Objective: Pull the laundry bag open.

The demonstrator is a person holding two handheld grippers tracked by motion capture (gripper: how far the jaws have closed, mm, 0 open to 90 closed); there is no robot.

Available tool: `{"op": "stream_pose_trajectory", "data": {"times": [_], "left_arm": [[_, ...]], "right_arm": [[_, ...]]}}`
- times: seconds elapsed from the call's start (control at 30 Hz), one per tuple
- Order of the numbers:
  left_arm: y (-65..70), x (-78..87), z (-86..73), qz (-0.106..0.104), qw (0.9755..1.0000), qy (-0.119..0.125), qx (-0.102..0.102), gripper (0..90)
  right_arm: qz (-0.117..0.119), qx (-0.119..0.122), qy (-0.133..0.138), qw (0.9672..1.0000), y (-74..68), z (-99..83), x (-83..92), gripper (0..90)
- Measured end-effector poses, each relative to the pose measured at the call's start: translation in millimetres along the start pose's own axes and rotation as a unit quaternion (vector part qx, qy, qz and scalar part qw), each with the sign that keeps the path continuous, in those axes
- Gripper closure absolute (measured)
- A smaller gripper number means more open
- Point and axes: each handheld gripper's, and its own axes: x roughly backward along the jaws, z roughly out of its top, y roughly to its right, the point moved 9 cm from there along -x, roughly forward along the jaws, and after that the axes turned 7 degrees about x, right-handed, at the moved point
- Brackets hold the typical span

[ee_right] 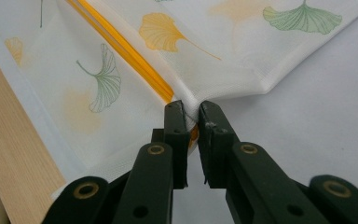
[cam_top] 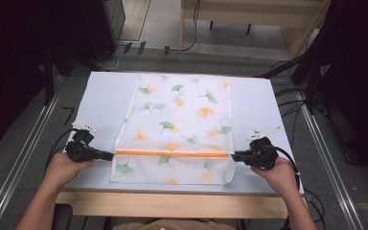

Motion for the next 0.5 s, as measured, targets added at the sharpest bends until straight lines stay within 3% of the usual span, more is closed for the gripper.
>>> {"op": "stream_pose_trajectory", "data": {"times": [0.2, 0.5], "left_arm": [[3.2, 0.2, 1.1, -0.006, 1.0, 0.005, -0.002, 90.0], [6.5, -6.2, -2.1, -0.01, 0.9998, -0.014, -0.009, 90.0]], "right_arm": [[-0.002, -0.006, -0.002, 1.0, 3.0, -2.6, -0.1, 83.4], [-0.011, -0.013, -0.007, 0.9998, 9.0, -8.1, -4.4, 83.0]]}}
